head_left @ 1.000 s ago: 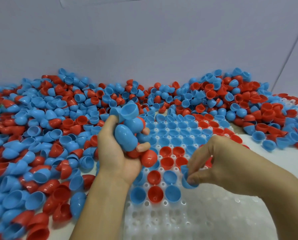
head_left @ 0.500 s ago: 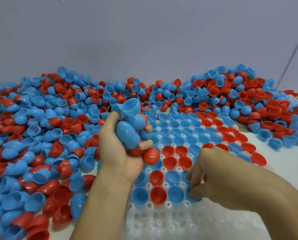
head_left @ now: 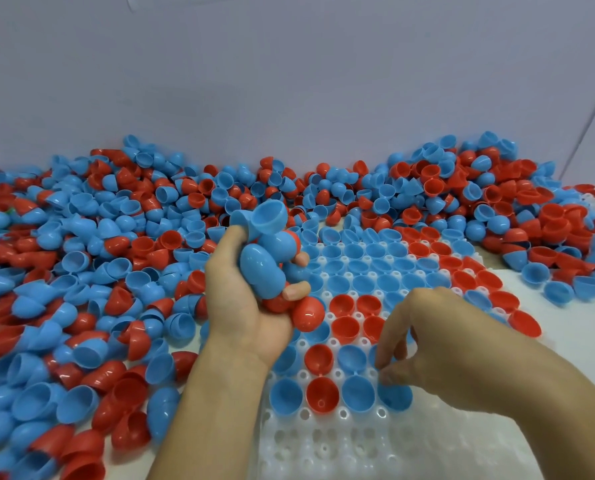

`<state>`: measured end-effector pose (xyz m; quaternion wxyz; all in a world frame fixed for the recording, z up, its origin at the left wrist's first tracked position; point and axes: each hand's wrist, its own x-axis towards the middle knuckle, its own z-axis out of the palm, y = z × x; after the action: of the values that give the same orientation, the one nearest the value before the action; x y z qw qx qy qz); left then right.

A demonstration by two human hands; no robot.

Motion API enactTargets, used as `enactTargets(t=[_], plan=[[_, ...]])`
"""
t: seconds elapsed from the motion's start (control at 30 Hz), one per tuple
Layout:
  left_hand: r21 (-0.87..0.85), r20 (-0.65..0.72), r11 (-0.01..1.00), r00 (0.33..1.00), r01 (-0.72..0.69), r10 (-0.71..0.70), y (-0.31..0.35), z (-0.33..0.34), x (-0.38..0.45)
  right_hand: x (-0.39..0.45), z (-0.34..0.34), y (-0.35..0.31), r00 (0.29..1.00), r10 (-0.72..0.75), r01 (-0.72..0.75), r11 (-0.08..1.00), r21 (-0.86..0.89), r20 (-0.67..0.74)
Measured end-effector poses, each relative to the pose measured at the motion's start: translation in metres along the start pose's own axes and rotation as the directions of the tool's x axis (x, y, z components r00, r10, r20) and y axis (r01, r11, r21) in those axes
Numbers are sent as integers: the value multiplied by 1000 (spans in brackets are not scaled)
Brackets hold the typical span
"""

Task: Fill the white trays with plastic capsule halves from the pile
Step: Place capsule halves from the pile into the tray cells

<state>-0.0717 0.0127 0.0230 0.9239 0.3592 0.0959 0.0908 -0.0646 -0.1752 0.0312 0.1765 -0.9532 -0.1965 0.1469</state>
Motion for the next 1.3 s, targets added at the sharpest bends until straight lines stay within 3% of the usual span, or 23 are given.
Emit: enactTargets(t=[0.13, 0.23, 0.37, 0.57, 0.67, 0.73, 0.83, 0.97, 1.03, 1.13, 1.3], plan=[[-13, 5, 1000, 1000, 10, -10, -2, 0, 2, -2, -5, 7, 997, -61, 63, 996, 56, -44], [-22, 5, 1000, 1000, 0, 0, -3, 2, 5, 5, -6, 2, 952, -143, 190, 969, 160, -270], [-15, 27, 1000, 1000, 9, -9, -6, 9, 7, 23, 2, -25, 822, -177, 414, 839, 354, -542], [74, 19, 997, 999, 26, -27, -10, 10, 14, 53, 9, -45, 725, -44, 555, 628, 546, -688], [191, 13, 979, 998, -67, 66, -12, 6, 18, 58, 10, -42, 676, 76, 588, 542, 600, -733], [270, 25, 953, 991, -136, 134, -12, 5, 20, 57, 9, -40, 653, 77, 624, 509, 593, -753], [409, 9, 890, 976, -201, 216, -9, 4, 21, 53, 6, -39, 611, 3, 682, 505, 528, -792], [559, 12, 766, 927, -317, 375, -15, 2, 24, 53, 6, -40, 568, -42, 655, 628, 420, -822], [600, 54, 697, 889, -393, 455, -17, 3, 24, 55, 8, -40, 581, -73, 606, 704, 371, -811], [653, 79, 631, 867, -417, 491, -18, 3, 23, 58, 11, -42, 655, -65, 509, 774, 376, -753], [673, 91, 642, 902, -368, 421, -19, 0, 28, 57, 6, -39, 762, 1, 470, 687, 554, -647]])
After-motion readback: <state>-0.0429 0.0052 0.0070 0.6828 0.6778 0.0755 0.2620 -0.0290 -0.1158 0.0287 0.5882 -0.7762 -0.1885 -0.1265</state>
